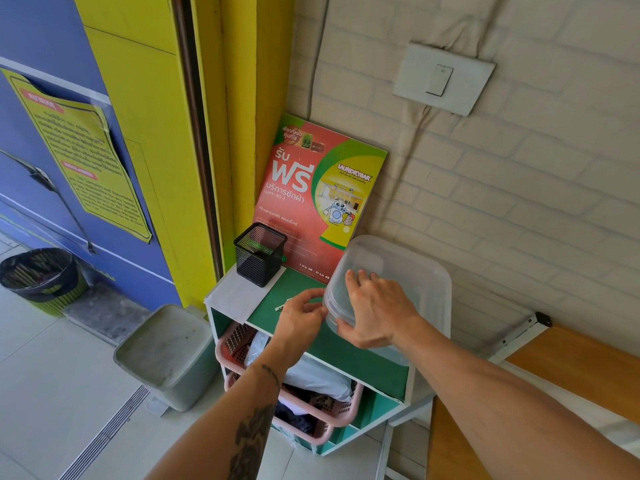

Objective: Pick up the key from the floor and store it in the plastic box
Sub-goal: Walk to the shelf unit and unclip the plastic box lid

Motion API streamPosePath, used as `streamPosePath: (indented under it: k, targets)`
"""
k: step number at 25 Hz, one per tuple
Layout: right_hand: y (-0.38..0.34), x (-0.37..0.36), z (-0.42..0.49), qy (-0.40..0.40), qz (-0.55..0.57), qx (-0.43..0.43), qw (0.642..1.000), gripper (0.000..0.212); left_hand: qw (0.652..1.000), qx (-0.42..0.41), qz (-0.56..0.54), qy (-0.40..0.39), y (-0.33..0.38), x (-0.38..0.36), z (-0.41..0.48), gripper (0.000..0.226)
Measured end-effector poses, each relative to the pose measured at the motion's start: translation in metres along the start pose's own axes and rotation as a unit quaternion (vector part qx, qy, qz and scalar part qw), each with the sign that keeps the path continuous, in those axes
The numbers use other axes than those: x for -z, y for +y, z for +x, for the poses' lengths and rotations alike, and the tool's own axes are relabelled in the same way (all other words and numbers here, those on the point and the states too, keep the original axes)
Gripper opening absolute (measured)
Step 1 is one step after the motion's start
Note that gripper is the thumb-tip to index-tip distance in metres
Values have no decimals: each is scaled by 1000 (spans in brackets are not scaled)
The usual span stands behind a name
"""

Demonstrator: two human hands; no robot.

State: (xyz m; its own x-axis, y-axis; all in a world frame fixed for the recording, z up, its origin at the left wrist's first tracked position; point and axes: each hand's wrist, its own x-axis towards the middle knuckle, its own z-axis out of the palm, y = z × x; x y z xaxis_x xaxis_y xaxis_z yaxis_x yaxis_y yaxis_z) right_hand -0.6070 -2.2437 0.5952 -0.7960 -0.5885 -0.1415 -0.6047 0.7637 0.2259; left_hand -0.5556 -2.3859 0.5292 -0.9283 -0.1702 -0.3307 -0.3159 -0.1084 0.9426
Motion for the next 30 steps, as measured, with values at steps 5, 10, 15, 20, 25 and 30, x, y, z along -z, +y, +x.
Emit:
streamPosePath:
  k: [5, 10, 15, 20, 25, 30]
  targets:
    - [6, 7, -2, 10, 14, 7, 1000, 92, 1000, 10, -10, -6, 0, 0, -1, 29]
    - [13, 19, -2, 25, 37, 5, 999, 85, 1000, 22, -13, -8, 5, 1, 2, 28]
    - [15, 15, -7, 36, 83, -13, 996, 86, 1000, 23, -4, -1, 2, 1, 6, 27]
    - [3, 3, -10, 27, 99, -38, 994, 88, 1000, 11, 19, 6, 5, -3, 3, 31]
    - [13, 10, -8, 67, 101, -44, 992, 81, 998, 0, 58, 12, 8, -5, 3, 29]
    - [12, 2, -11, 45, 108, -44, 992, 67, 997, -6, 79, 16, 7, -5, 4, 32]
